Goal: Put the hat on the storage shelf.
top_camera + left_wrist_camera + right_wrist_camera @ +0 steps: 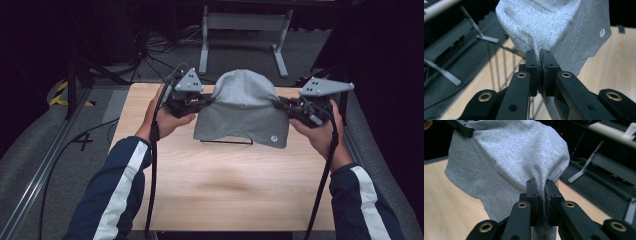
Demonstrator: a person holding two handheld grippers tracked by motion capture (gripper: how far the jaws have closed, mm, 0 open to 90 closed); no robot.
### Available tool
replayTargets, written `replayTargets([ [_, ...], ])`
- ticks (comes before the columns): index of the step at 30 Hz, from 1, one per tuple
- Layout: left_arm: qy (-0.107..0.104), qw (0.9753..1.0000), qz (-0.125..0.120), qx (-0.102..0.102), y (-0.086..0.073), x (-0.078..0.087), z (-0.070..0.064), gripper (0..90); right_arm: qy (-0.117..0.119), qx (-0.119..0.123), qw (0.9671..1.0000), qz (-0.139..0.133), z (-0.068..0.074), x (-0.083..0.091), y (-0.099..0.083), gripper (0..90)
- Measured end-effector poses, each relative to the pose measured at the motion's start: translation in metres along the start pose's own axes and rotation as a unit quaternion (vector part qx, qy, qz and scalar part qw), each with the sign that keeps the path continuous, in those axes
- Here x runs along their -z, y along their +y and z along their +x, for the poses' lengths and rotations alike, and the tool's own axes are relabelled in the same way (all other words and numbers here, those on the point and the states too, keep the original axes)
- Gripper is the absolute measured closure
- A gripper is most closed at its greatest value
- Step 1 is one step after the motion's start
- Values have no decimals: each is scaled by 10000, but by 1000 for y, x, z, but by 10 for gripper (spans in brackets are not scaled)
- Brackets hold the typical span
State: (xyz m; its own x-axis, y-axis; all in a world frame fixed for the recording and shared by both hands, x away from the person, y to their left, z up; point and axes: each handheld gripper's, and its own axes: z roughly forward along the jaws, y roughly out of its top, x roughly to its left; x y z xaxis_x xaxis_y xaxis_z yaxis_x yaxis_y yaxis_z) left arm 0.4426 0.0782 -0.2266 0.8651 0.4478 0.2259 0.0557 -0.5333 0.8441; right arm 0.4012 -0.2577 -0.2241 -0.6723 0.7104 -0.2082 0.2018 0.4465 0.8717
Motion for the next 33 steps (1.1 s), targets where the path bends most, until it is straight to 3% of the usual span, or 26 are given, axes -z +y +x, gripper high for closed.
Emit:
replayTargets([
  [5,207,9998,-5,65,20,-2,23,857,-210,-26,9997,-155,-21,-7,32,840],
  [12,404,9987,25,314,29,-18,53,857,-378,-88,9991,-190,-40,-28,52,841],
  [16,515,9980,112,346,27,-26,63,857,-401,-122,9990,-177,-46,-41,55,840],
  [22,572,9965,141,599,18,-34,74,857,-416,-178,9989,-116,-50,-57,53,841],
  [33,536,9962,119,671,3,-37,75,858,-296,-243,9993,-42,-50,-74,39,840],
])
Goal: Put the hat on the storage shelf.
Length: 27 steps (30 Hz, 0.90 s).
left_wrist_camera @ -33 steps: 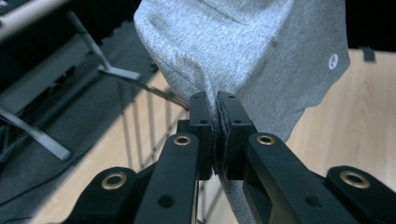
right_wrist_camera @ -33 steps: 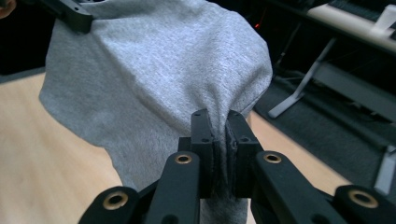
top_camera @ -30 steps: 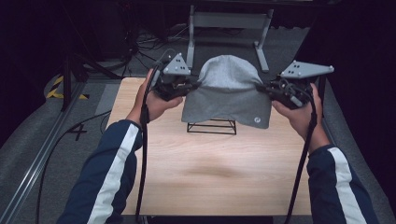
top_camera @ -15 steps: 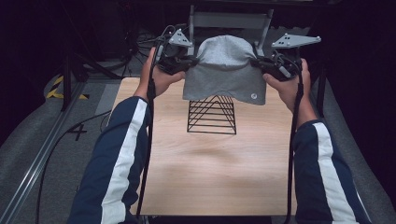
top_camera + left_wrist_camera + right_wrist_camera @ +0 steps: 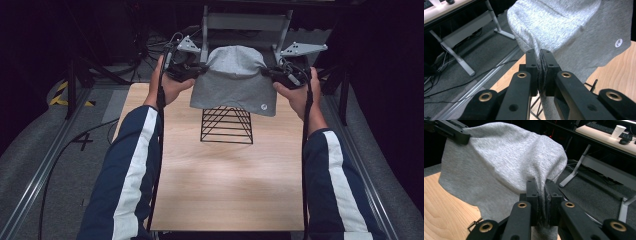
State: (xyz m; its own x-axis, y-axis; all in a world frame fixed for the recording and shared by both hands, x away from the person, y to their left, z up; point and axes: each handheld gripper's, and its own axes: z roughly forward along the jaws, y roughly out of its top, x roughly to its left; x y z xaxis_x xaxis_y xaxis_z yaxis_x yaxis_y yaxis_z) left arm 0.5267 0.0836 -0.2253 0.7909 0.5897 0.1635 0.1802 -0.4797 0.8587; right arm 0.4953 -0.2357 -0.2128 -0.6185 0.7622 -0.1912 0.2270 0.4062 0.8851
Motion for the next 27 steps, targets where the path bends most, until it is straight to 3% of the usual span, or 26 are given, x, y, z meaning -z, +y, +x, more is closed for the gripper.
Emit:
replayTargets([
  [2,56,10000,-41,4,0,-1,1,857,-47,-24,10000,-42,-1,0,-1,840],
  [4,179,9997,-42,-151,5,-2,0,858,-146,2,9998,-109,-3,0,0,841],
  [10,203,9995,-164,-163,16,-2,1,858,-251,32,9994,-246,-5,2,11,842],
  [16,6,9999,-112,-110,7,-5,-1,858,-145,51,9997,-177,-4,-1,8,841],
  [27,-274,9993,-211,-171,-9,13,-11,858,161,92,9996,-220,5,8,-6,841],
])
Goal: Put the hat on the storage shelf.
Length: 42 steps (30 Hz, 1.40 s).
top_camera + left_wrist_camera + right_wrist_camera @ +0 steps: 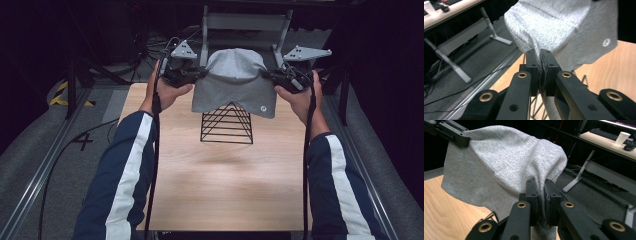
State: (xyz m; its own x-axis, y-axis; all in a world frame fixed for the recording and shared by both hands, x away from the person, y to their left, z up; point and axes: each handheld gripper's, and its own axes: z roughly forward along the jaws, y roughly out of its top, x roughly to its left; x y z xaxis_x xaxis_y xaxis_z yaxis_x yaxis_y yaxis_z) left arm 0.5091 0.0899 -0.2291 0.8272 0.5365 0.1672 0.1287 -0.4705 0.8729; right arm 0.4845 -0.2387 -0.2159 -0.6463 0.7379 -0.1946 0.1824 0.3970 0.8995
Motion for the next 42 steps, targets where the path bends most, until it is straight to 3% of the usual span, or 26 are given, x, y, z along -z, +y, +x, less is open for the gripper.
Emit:
replayTargets([
  [9,-147,9998,-88,54,-20,-1,-6,858,173,29,9998,-15,6,3,-13,841],
  [14,-153,9996,-237,69,-15,8,-6,858,177,42,9998,-80,7,7,-9,842],
  [17,-188,9991,-386,-24,-11,19,-10,858,198,113,9997,-120,10,12,-6,841],
  [24,-305,9986,-424,-65,-15,25,-17,858,224,186,9995,-145,16,18,-4,841],
  [27,-335,9987,-367,-104,-21,22,-20,857,243,249,9994,-70,20,17,-8,841],
  [32,-386,9989,-252,5,-32,12,-20,857,238,231,9994,36,21,11,-16,841],
  [42,-408,9989,187,154,-63,-27,-22,855,276,125,9988,376,22,-12,-49,842],
])
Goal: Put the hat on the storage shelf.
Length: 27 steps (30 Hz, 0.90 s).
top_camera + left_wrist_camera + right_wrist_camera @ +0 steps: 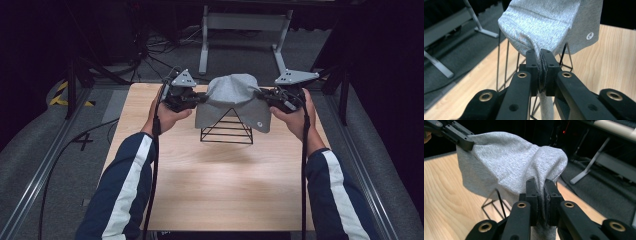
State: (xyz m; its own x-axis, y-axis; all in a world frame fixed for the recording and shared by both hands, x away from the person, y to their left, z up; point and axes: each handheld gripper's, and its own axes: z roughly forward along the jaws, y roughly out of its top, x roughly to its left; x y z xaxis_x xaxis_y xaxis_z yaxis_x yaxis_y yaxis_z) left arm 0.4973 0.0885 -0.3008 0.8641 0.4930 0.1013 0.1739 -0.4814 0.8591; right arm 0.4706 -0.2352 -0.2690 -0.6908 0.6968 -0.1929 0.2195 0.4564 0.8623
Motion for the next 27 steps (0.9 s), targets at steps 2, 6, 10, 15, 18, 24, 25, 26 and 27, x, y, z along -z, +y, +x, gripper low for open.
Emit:
replayTargets([
  [2,-27,10000,40,75,-8,-6,-1,855,27,-31,10000,75,0,-7,-10,841],
  [6,-63,9997,99,205,-23,-16,-1,855,64,-171,9996,203,1,-18,-29,842],
  [10,-59,9995,207,247,-35,-24,-2,855,107,-281,9990,341,3,-27,-47,842],
  [15,-32,9988,406,259,-48,-38,-6,855,128,-371,9975,580,6,-42,-67,843],
  [18,-10,9983,482,334,-56,-46,-6,855,148,-411,9966,692,9,-50,-75,844],
  [24,-58,9974,609,376,-72,-60,-7,855,149,-495,9949,864,10,-63,-91,842],
  [25,-54,9972,641,381,-74,-63,-8,856,124,-493,9945,913,10,-66,-94,842],
  [26,-61,9969,685,372,-76,-64,-8,855,103,-513,9940,959,10,-68,-98,842],
  [27,-63,9968,686,395,-79,-67,-8,856,98,-538,9937,977,10,-71,-101,841],
])
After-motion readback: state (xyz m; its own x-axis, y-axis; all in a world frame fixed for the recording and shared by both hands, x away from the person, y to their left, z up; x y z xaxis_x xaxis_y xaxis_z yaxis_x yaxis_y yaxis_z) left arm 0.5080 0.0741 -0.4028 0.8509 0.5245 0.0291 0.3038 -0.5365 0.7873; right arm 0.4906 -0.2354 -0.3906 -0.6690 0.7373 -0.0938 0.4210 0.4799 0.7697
